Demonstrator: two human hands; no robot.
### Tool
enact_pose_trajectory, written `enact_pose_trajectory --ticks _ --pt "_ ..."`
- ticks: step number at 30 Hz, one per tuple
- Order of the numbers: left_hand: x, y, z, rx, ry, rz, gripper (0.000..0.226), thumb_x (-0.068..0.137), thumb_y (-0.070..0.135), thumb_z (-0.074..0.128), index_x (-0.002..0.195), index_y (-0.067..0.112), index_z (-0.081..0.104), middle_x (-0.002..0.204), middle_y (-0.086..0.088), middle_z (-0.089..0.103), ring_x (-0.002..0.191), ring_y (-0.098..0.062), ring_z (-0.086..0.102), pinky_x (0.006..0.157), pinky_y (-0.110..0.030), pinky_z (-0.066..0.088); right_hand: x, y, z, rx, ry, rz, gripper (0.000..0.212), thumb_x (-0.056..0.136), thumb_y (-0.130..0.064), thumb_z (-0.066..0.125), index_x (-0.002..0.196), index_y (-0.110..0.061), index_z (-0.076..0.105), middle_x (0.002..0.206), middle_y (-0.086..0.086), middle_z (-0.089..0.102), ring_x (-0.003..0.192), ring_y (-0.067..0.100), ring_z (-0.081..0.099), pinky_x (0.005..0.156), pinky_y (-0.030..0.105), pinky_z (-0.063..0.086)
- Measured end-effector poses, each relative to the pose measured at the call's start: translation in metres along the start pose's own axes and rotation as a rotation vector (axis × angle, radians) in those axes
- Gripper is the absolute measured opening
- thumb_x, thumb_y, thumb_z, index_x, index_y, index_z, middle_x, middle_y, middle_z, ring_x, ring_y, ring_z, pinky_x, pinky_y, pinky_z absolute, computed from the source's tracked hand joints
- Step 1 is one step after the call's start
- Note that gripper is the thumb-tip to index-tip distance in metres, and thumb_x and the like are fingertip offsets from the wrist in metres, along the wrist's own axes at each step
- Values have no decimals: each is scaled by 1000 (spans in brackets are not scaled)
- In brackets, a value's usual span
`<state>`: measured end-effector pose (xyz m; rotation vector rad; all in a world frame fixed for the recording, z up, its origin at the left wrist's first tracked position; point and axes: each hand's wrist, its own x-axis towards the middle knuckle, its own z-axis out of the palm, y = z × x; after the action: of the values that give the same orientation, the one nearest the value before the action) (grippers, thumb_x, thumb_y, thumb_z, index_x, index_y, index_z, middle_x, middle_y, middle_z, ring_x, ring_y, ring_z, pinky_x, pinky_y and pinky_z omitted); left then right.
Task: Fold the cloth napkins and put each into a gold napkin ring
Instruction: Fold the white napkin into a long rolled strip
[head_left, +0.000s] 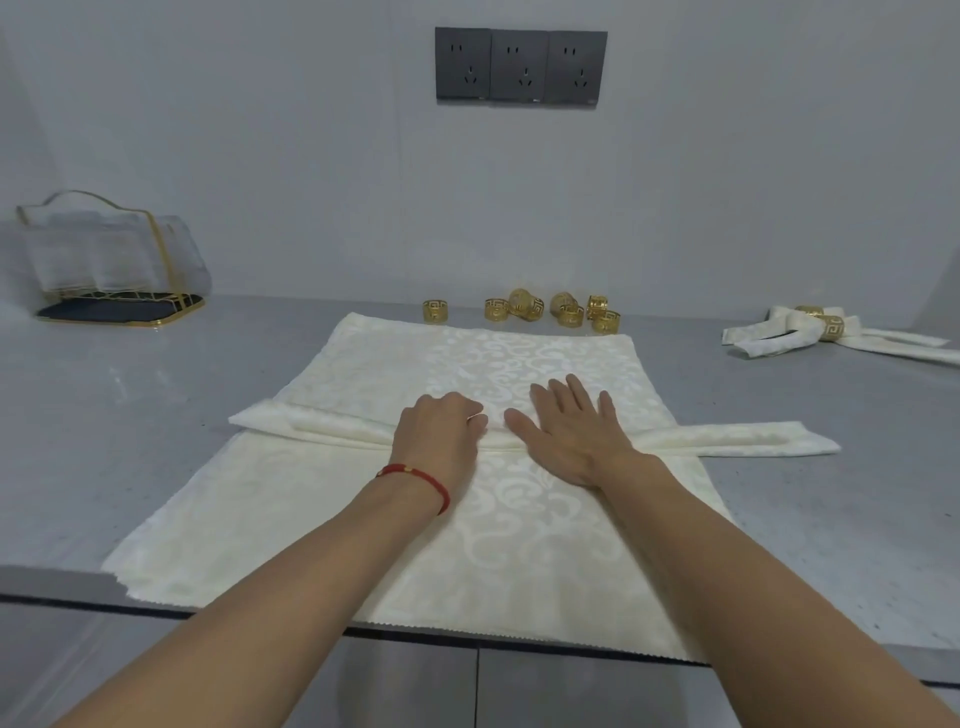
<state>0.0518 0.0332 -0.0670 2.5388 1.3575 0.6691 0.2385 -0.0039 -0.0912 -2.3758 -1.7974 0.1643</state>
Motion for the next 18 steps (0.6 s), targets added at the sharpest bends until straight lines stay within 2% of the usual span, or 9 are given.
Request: enact_pose_trajectory --ticks 3,4,6,8,9,11,14,18 --pt "11 8 -2 81 11 -105 30 90 26 62 64 14 52 68 -11 53 89 -38 59 55 -29 28 0 1 -6 71 -54 9 92 92 -81 12 164 -25 -1 172 1 -8 156 19 -21 124 55 -11" --pt "14 9 -2 104 -6 -104 31 88 26 66 66 10 52 75 -16 56 91 -37 60 55 -27 27 -1 1 -6 80 -68 9 94 91 -82 15 164 -26 -3 172 1 -10 155 19 -22 124 55 -12" --pt "18 9 -3 148 -51 -80 39 87 28 72 66 5 50 85 -17 60 89 -38 62 56 -28 31 0 3 -6 70 -83 -1 97 90 -84 18 164 -26 -5 172 1 -11 155 19 -23 124 55 -11" --pt "20 6 -5 171 -102 -56 35 88 32 73 64 12 55 80 -17 64 79 -37 63 58 -29 37 1 2 -3 37 -84 -14 97 90 -84 19 164 -27 -5 171 2 -12 155 20 -23 124 56 -11" --pt "23 8 -8 173 -123 -39 29 88 33 72 67 17 59 80 -12 65 78 -33 63 60 -30 41 2 3 -4 28 -78 -17 96 90 -84 19 164 -27 -4 171 3 -11 155 20 -24 124 56 -12" --pt "27 9 -12 202 -190 -34 12 89 33 71 87 21 68 92 -3 67 85 -26 62 70 -34 47 3 3 -3 32 -83 -22 94 91 -83 18 164 -27 -4 171 3 -11 155 20 -25 124 55 -13" --pt "34 14 -20 213 -304 -57 23 90 33 69 107 19 64 109 -2 65 99 -25 62 88 -38 52 4 2 -8 76 -100 -22 94 91 -84 18 164 -28 -4 171 2 -13 154 19 -26 123 55 -16" --pt "44 26 -35 321 -506 -42 39 91 36 66 122 13 60 123 -5 62 109 -26 62 88 -32 52 3 1 -12 63 -132 -42 94 91 -82 26 164 -30 -3 171 3 -12 154 20 -25 123 55 -15"
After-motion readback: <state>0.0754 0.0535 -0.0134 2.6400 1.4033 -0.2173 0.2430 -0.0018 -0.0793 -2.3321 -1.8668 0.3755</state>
